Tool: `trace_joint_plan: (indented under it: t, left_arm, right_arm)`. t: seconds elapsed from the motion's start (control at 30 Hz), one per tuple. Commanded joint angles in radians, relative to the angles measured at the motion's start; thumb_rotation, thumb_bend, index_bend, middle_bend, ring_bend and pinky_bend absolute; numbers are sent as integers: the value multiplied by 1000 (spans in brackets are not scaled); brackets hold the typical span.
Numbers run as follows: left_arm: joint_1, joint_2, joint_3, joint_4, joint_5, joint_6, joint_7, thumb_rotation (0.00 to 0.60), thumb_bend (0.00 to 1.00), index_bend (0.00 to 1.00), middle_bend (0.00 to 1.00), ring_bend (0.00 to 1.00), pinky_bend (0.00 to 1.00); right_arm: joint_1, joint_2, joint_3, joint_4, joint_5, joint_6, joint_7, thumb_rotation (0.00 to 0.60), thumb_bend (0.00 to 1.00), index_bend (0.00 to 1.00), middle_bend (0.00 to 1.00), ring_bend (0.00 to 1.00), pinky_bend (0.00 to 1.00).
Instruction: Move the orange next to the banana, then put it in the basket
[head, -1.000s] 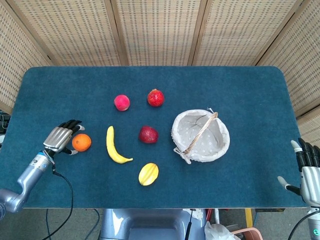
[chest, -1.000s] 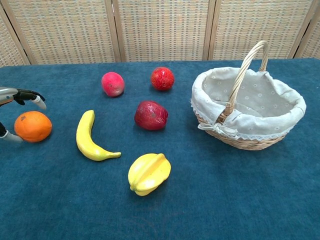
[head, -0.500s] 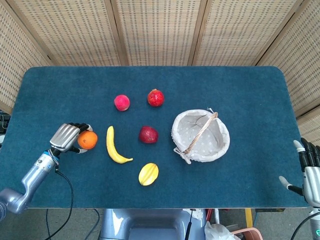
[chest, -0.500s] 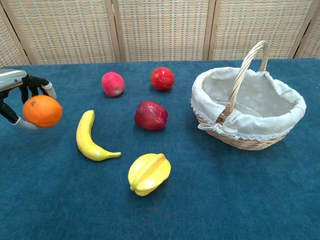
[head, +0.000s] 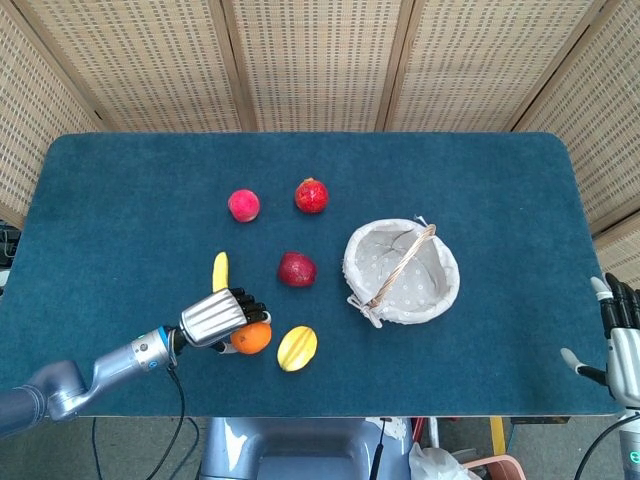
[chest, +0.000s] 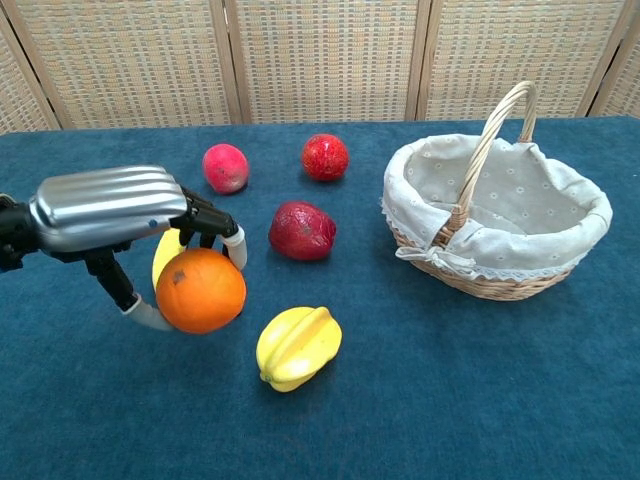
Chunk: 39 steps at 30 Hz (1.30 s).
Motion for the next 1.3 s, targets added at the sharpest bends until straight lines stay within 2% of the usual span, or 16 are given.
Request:
trace_joint_plan:
  t: [0.03, 0.3, 0.4, 0.47, 0.53, 0.6, 0.67, 0.77, 1.0, 1.17, 1.3]
  left_arm:
    - [-35, -43, 38, 64, 36, -24, -5, 600, 0, 562, 515, 424, 470]
    - [-54, -108, 58, 199, 22, -14, -37, 600, 0, 561, 507, 424, 458]
    - [-58, -130, 62, 229, 14, -11, -48, 600, 0, 541, 451, 418, 422]
    - [-61, -143, 66, 246, 7, -15, -49, 600, 0, 441, 347, 338, 341]
    - [-63, -146, 71, 248, -1, -18, -45, 600, 0, 181, 130, 116, 183]
    - [-63, -144, 71, 246, 1, 2, -38, 600, 0, 25, 16, 9, 66]
    - [-58, -138, 70, 237, 1, 33, -47, 600, 0, 0, 0, 0, 9]
    - [-35, -77, 57, 172, -10, 130, -52, 600, 0, 0, 0, 0, 0]
    - [54, 88, 9, -14, -134, 217, -10, 600, 0, 0, 0, 0, 0]
    - [173, 174, -23, -116, -288, 269, -1, 600, 0, 0, 0, 0, 0]
    - [283, 283, -55, -275, -496, 257, 96, 600, 0, 0, 0, 0, 0]
  right_arm:
    - [1, -2, 5, 5, 16, -5, -3, 600, 0, 0, 0, 0, 0]
    - [-3, -4, 9, 11, 37, -7, -3, 600, 0, 0, 0, 0, 0]
    - [-3, -4, 10, 12, 38, -5, -4, 600, 0, 0, 0, 0, 0]
    - [-3, -4, 9, 11, 38, -6, -4, 600, 0, 0, 0, 0, 0]
    - [-2, -4, 9, 11, 38, -7, -6, 600, 0, 0, 0, 0, 0]
    - [-2, -4, 8, 10, 36, -7, -7, 600, 0, 0, 0, 0, 0]
    - [-2, -4, 8, 10, 33, -6, -7, 600, 0, 0, 0, 0, 0]
    - [-2, -3, 4, 7, 26, -5, -6, 600, 0, 0, 0, 0, 0]
    - [1, -5, -4, 5, 7, -9, -9, 600, 0, 0, 0, 0, 0]
    - [5, -11, -7, 8, 2, -11, -19, 600, 0, 0, 0, 0, 0]
    - [11, -20, -11, 6, -1, -19, -43, 600, 0, 0, 0, 0, 0]
